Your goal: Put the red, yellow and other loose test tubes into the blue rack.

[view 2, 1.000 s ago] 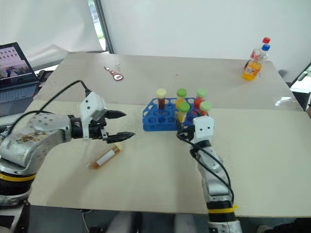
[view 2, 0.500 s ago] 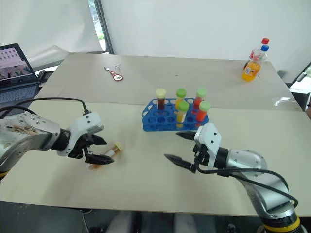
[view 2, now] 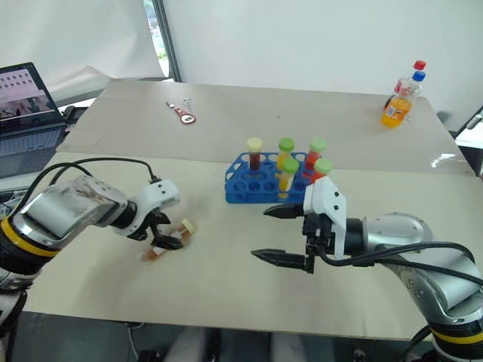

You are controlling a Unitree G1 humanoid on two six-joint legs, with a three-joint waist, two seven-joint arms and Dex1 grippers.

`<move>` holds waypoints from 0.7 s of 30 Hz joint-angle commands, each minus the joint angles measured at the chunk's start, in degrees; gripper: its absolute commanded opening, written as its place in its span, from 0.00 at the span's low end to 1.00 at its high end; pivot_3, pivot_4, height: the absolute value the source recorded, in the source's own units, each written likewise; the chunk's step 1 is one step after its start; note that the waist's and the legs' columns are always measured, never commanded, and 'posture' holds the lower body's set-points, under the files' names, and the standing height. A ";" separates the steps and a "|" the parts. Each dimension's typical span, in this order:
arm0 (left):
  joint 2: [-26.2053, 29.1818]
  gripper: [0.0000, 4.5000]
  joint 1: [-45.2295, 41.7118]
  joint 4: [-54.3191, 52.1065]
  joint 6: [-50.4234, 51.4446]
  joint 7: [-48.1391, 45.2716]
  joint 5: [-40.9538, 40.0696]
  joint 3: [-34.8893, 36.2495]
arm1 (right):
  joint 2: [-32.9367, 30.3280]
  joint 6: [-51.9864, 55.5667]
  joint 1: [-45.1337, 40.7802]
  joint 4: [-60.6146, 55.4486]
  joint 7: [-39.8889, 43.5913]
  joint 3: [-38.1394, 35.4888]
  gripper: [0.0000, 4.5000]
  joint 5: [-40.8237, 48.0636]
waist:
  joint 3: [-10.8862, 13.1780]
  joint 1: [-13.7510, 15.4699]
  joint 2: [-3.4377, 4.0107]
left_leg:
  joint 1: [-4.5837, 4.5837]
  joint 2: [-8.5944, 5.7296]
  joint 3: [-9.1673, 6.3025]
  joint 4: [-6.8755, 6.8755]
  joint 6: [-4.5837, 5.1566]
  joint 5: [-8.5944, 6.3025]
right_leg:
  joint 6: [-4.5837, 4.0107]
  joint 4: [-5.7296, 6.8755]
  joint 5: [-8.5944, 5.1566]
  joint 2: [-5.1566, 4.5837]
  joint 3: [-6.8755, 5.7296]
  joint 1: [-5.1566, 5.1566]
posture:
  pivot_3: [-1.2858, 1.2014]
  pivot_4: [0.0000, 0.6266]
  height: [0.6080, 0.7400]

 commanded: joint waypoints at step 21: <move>1.68 0.19 2.45 -1.38 -11.57 -5.72 1.36 6.25 | -5.17 4.30 2.04 -3.81 -4.86 -10.27 1.00 7.22 | 0.00 0.05 0.00 | 0.00 0.00 -0.04 0.03 0.00 0.00 | 0.00 0.05 0.00 -0.01 -0.01 0.01 | 0.52 0.24 0.74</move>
